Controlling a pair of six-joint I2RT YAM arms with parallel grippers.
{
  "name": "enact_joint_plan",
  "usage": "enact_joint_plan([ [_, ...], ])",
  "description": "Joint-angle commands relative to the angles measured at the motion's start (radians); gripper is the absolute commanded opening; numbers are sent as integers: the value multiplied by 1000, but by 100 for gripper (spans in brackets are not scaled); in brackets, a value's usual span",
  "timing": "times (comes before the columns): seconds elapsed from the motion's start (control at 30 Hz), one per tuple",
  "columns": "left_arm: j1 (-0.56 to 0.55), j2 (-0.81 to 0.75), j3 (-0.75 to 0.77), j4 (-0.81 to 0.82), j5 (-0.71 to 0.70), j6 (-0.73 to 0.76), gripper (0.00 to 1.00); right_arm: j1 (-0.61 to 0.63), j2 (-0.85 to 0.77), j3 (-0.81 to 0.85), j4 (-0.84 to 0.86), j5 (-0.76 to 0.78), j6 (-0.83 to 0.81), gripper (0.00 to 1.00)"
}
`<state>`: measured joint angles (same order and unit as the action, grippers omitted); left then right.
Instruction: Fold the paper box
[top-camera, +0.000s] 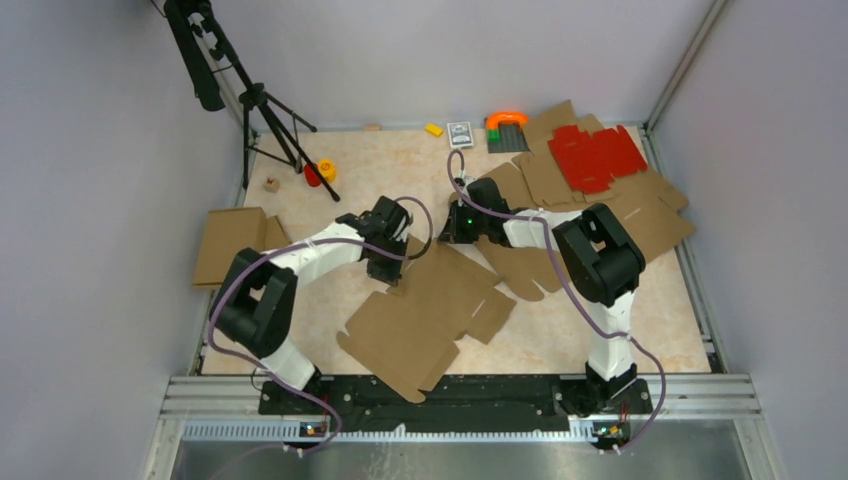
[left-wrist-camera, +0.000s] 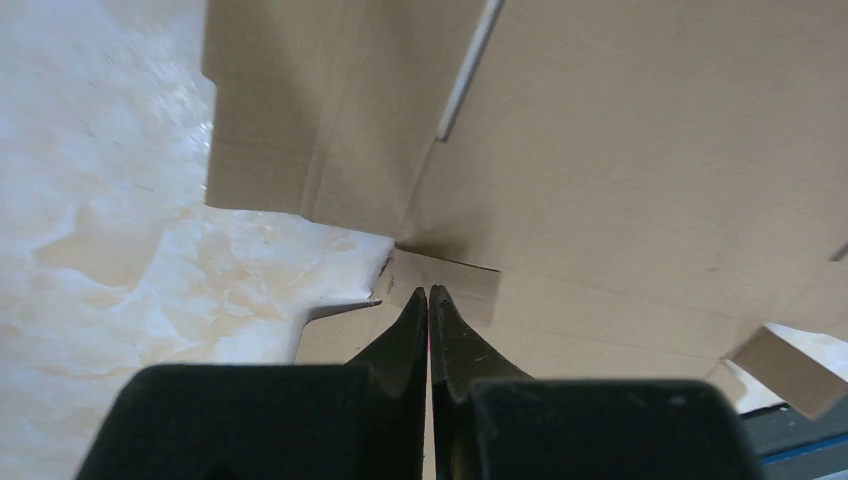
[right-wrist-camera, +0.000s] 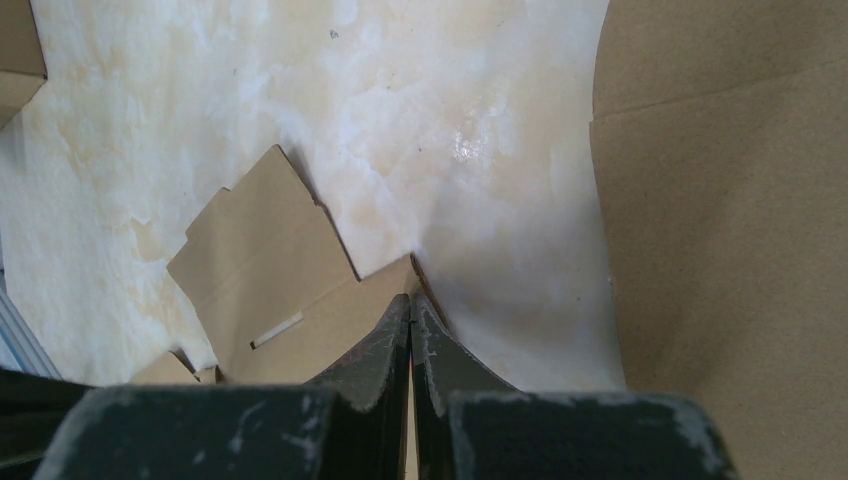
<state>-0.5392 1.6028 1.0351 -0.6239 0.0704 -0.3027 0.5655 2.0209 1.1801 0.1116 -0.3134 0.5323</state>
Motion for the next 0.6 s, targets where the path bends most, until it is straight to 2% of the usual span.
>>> enact_joint_plan([
  [0.0,-3,57,-46,37,9,-42,0,-4,40,6,-79,69,-36,0],
  [0.07,-3,94,-50,29,-37,-50,0,-4,39,5,-79,69,-35,0],
  [0.33,-4,173,-44,41,-23,-57,0,-4,38,4,-78,69,-35,0],
  [0.57,-4,66,26,-47,-60,-49,0,-4,38,6,-78,69,-35,0],
])
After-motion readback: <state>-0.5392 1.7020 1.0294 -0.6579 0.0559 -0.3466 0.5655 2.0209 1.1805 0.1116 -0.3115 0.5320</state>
